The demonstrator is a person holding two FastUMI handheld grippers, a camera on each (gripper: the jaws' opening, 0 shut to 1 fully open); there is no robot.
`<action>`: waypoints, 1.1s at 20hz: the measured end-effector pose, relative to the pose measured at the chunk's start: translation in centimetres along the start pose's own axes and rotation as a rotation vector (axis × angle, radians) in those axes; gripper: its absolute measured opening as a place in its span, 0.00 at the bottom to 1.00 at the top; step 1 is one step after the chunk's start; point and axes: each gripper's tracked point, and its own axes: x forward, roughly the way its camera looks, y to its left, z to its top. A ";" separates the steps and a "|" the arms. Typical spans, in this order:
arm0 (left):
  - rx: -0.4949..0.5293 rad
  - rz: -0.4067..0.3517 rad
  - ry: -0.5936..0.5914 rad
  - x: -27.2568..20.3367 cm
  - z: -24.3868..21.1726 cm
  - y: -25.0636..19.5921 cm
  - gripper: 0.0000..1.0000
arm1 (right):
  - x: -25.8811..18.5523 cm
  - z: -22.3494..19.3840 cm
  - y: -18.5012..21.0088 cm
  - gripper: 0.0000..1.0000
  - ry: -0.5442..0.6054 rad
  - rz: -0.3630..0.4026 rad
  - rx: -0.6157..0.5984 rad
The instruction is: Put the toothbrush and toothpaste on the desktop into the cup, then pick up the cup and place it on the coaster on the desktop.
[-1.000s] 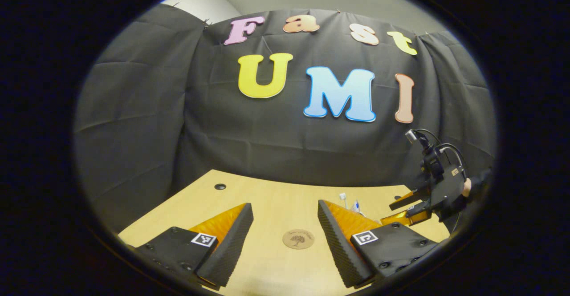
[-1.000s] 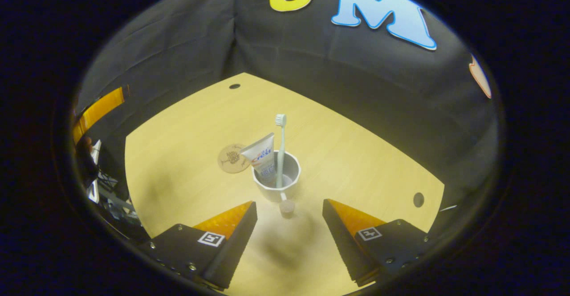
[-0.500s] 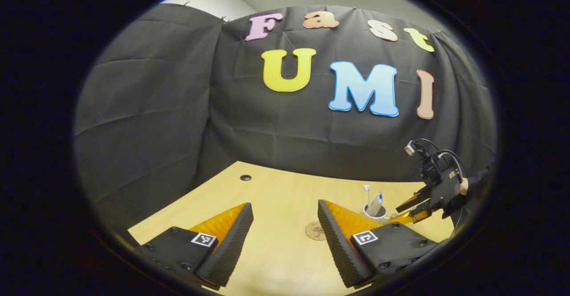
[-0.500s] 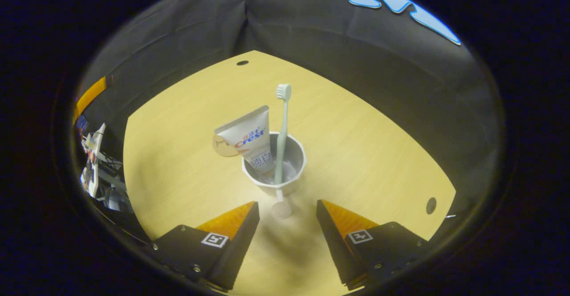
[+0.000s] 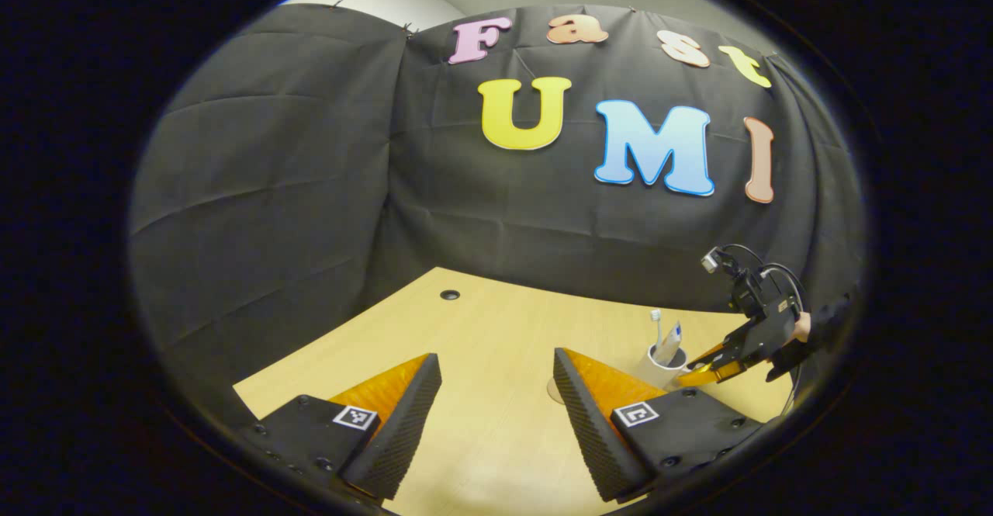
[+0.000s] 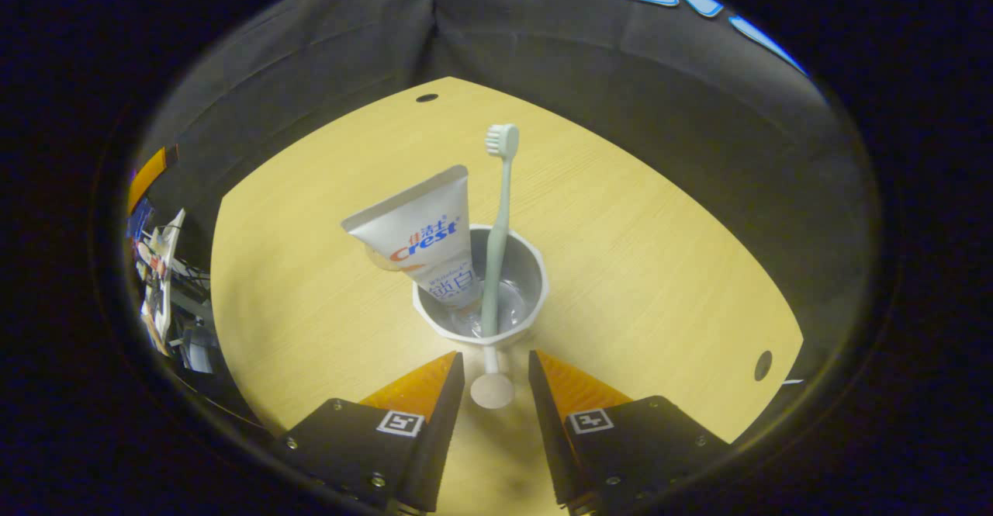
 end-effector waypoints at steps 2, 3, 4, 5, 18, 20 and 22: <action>-0.002 0.008 0.003 -0.1 -0.2 0.1 0.94 | -0.9 0.2 -0.3 0.54 -0.003 -0.015 -0.006; -0.004 0.010 0.004 -0.2 -0.3 0.1 0.94 | 0.0 0.5 -0.5 0.29 -0.013 -0.027 -0.010; -0.008 0.011 0.003 -0.4 -0.3 0.2 0.94 | 0.0 0.4 -0.2 0.27 -0.009 -0.016 0.002; -0.012 0.011 0.003 -0.5 -0.3 0.1 0.95 | 0.1 0.4 -0.2 0.27 -0.009 -0.009 0.006; 0.002 0.009 -0.001 -1.7 0.1 0.0 0.95 | -0.7 1.6 1.1 0.16 -0.067 -0.025 0.049; -0.001 0.010 0.001 -1.9 0.1 0.0 0.94 | -0.6 1.8 1.5 0.16 -0.065 -0.020 0.046; -0.002 0.011 0.001 -1.9 0.1 0.1 0.95 | -0.2 1.2 1.9 0.16 -0.043 -0.019 0.031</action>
